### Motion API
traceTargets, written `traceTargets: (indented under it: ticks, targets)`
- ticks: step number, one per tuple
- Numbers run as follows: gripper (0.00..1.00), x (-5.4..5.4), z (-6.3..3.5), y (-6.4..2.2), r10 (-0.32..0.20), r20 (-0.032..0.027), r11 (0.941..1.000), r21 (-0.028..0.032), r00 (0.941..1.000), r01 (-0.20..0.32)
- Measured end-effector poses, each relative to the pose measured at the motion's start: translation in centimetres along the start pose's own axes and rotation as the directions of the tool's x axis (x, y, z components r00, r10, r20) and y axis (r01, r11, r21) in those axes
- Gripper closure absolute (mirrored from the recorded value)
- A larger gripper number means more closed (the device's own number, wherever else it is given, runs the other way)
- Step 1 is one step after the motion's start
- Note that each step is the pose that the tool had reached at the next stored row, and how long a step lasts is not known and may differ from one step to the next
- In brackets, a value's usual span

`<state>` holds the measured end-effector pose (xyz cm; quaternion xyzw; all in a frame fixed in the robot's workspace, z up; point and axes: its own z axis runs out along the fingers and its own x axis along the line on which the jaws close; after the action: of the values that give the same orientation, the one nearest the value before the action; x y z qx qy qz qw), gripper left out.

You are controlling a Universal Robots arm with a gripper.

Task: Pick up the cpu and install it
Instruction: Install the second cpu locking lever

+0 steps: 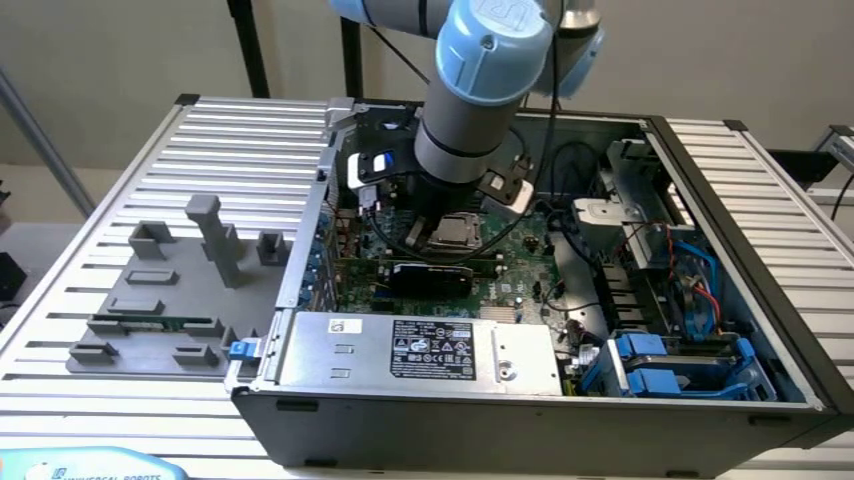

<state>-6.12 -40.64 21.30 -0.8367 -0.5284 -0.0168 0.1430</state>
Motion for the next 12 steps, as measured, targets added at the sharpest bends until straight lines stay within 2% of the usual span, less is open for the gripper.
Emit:
traceTargets:
  ticks: [5,12]
  targets:
    - [0.89,0.1,0.69,0.02,0.000,0.0072,1.0000,-0.0031,1.0000,0.000]
    - [0.89,0.5,1.35,-0.16,-0.002,0.0112,1.0000,-0.0045,0.9999,0.002]
